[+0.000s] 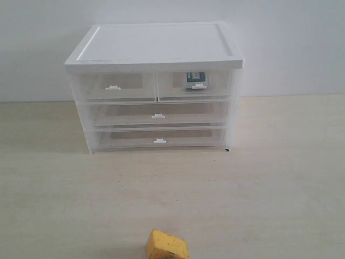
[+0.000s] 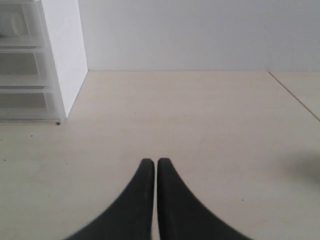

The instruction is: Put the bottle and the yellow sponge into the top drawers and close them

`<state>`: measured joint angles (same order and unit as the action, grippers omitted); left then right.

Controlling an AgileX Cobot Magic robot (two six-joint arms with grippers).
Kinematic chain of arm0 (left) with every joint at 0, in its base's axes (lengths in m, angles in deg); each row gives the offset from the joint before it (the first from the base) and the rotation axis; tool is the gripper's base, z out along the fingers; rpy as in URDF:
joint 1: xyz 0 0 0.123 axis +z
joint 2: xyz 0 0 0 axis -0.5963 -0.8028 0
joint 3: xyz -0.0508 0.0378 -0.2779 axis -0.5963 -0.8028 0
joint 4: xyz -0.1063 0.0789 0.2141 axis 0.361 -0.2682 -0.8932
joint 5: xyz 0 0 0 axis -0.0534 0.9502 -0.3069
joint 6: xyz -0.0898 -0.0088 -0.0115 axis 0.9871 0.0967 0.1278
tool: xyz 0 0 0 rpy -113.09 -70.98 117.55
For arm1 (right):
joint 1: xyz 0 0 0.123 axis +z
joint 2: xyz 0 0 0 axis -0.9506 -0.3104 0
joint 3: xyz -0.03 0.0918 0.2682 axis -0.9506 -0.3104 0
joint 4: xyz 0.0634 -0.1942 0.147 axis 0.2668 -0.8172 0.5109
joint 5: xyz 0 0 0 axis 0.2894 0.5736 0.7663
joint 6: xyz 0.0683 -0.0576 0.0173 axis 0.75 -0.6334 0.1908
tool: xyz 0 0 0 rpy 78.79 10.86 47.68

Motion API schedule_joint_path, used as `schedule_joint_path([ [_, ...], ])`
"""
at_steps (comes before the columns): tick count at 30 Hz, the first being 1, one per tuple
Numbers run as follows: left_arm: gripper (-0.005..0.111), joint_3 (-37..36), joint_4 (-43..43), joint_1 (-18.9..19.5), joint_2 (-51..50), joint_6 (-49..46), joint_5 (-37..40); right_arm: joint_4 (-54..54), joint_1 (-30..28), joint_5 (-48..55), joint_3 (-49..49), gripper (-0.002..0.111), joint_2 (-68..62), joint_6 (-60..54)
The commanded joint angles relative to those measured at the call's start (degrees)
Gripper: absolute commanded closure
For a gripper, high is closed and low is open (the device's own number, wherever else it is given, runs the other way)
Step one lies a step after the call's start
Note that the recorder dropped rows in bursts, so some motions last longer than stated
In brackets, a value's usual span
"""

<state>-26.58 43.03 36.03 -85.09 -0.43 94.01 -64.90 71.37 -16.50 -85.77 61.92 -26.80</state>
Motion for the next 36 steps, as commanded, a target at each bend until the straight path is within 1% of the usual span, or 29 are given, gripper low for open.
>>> schedule_joint_path([
  [1, 0.102, -0.2, 0.6, 0.1, 0.1, 0.5, -0.3, 0.2, 0.1, -0.8, -2.4, 0.108, 0.5, 0.1],
  [31, 0.102, -0.2, 0.6, 0.1, 0.1, 0.5, -0.3, 0.2, 0.1, -0.3, -2.4, 0.108, 0.5, 0.4],
  [33, 0.102, -0.2, 0.0, 0.1, 0.1, 0.5, -1.8, 0.2, 0.1, -0.3, -2.4, 0.108, 0.5, 0.4],
  [35, 0.102, -0.2, 3.0, 0.0, 0.1, 0.5, -7.5, 0.2, 0.1, -0.3, -2.4, 0.108, 0.5, 0.4],
  [36, 0.102, -0.2, 3.7, 0.0, 0.1, 0.5, -9.1, 0.2, 0.1, -0.3, -2.4, 0.108, 0.5, 0.4],
])
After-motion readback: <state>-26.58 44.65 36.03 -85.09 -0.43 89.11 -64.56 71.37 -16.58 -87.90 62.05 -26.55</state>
